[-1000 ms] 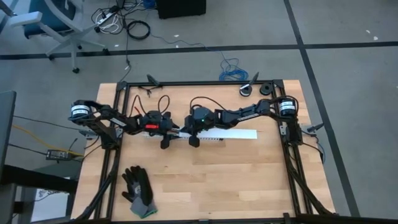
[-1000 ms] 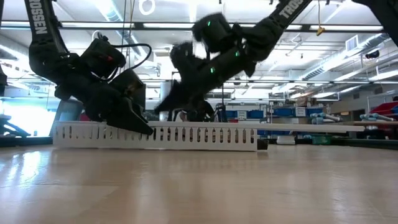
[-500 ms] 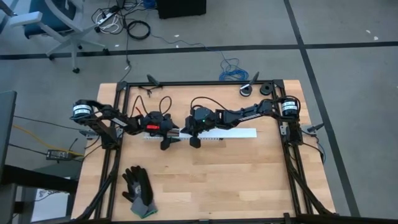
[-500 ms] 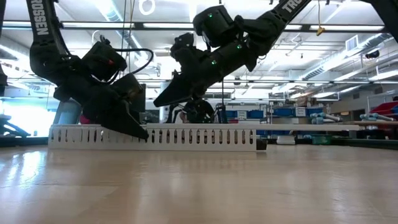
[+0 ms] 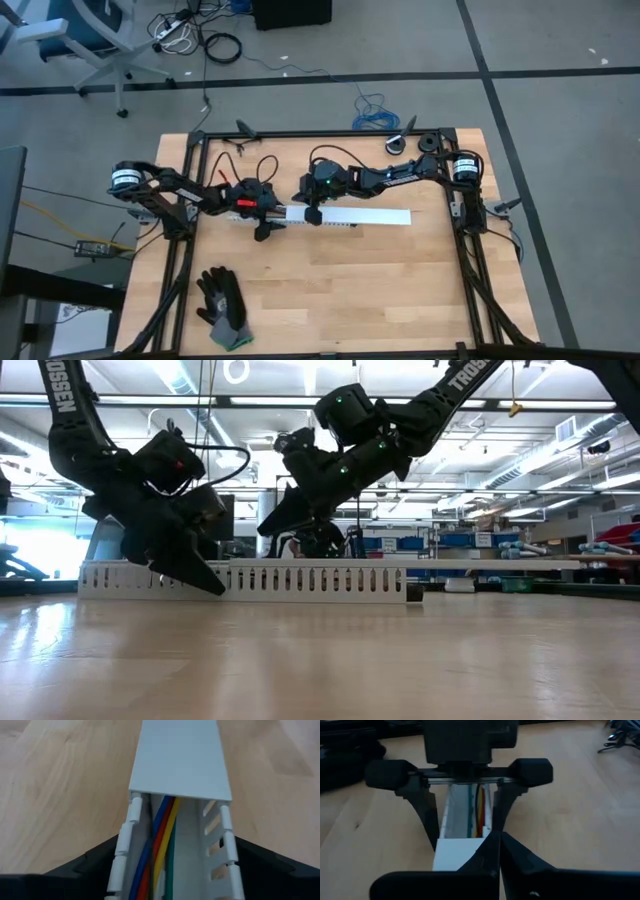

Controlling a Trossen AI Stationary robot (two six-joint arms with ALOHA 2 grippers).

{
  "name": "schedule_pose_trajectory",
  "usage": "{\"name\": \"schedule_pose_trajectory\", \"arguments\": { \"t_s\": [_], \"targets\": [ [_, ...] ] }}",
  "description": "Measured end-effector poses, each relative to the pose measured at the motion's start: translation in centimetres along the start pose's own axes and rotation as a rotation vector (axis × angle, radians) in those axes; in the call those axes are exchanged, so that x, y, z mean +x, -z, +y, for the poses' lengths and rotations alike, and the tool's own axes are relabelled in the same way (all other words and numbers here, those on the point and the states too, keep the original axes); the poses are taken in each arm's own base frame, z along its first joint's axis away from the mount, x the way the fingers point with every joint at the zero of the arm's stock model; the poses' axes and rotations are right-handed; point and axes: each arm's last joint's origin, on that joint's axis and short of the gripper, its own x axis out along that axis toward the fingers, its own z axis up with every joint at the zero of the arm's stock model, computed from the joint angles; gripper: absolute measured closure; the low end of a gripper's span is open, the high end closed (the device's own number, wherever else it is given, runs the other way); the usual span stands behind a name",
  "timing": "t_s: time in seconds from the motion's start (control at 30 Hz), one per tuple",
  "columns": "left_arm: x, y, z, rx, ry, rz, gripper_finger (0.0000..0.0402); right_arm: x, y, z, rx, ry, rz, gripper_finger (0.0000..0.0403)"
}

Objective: Ziptie cables
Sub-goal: Close the white cable duct with the cover

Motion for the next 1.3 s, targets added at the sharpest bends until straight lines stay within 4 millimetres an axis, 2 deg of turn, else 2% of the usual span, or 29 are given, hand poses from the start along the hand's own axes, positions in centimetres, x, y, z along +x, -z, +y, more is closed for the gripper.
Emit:
{"name": "schedule_pose_trajectory", "arguments": {
  "t_s": [0.17, 0.33, 0.47, 0.63, 0.97, 1.2, 1.3],
  "targets": [
    [-0.6, -0.2, 0.3, -0.008, -0.027, -0.004, 0.0071, 0.0, 0.0, -0.3, 0.01, 0.004, -0.001, 0.0403],
    [-1.8, -1.1, 0.4, 0.001, -0.127, -0.043, 0.0071, 0.1, 0.0, 0.6, 0.0, -0.015, 0.0, 0.0403],
    [-1.8, -1.3, 0.2, 0.006, -0.148, -0.058, 0.0071, 0.1, 0.0, 1.6, -0.022, -0.037, 0.001, 0.0403],
    [-1.7, -1.6, 0.1, 0.017, -0.156, -0.068, 0.0071, 0.2, 0.1, 1.9, -0.058, -0.043, 0.01, 0.0403],
    [-1.7, -1.7, 0.1, -0.008, -0.133, -0.062, 0.0074, -0.2, 0.0, -0.9, -0.034, -0.005, 0.008, 0.0403],
    [-1.9, -1.8, 0.1, -0.007, -0.165, -0.064, 0.0077, -0.2, -0.1, -0.5, -0.025, -0.017, -0.005, 0.0403],
    [-2.7, -1.9, 0.1, 0.0, -0.201, -0.04, 0.0081, -0.1, -0.1, -0.3, -0.016, -0.014, -0.005, 0.0403]
  ]
}}
